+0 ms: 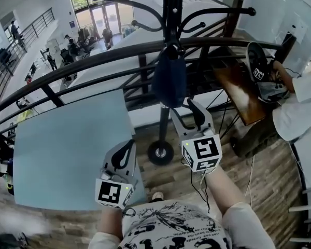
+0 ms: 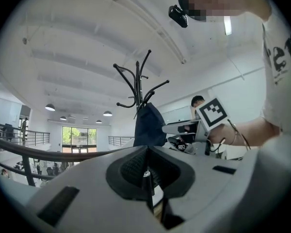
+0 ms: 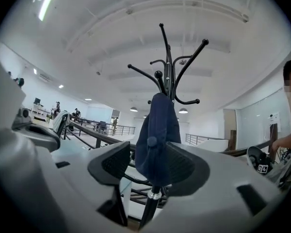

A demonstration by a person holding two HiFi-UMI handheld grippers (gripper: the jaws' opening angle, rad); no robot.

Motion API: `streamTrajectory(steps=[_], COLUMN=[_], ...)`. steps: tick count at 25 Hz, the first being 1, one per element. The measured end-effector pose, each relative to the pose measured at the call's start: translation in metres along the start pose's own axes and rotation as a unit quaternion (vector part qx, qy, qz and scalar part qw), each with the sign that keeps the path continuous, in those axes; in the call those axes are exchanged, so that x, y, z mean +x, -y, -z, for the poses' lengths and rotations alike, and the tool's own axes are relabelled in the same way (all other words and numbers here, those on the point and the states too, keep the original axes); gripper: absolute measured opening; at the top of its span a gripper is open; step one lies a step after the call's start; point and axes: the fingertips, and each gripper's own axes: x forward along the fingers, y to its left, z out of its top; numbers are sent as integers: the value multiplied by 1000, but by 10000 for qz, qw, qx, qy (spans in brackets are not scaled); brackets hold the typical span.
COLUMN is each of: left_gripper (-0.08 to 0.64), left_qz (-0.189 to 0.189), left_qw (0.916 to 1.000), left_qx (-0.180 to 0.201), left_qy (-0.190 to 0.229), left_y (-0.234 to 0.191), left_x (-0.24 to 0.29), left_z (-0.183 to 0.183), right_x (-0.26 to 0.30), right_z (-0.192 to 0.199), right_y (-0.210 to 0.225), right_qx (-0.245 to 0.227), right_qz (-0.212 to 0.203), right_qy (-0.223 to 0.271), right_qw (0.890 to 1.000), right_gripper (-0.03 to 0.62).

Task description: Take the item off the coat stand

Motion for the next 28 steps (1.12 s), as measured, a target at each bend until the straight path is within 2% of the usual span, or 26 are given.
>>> streamTrajectory(steps=[4, 9, 10, 12, 15, 19, 28], left_gripper=[5, 5, 5, 5, 5, 5, 5], left_qz=[-30, -67, -76, -87, -70, -54, 28], left_qw=[10000, 9999, 9999, 9999, 10000, 9999, 10000], left_qx=[19, 13, 10, 1, 3, -33, -47], left_qy=[-90, -130, -110, -68, -47, -87, -42], left_y=[-5, -22, -26, -32, -35, -38, -21], left_x=[13, 34, 35, 35, 34, 33, 33], left_z=[17, 4, 1, -3, -1, 5, 5], right_x=[30, 68, 73, 81, 84, 83, 49], right_z=[5, -7, -9, -11, -9, -10, -46], right_y=[13, 34, 36, 37, 39, 41, 36], right_qx=[4, 109, 131, 167, 253, 160, -185], right_qz=[-19, 121, 149, 238, 346, 505, 375], right_qy=[-29, -163, -174, -180, -154, -71, 328], right_qw=[10000, 9997, 9997, 9994, 9990, 9986, 9986], right_gripper=[216, 213, 205, 134, 61, 0, -2])
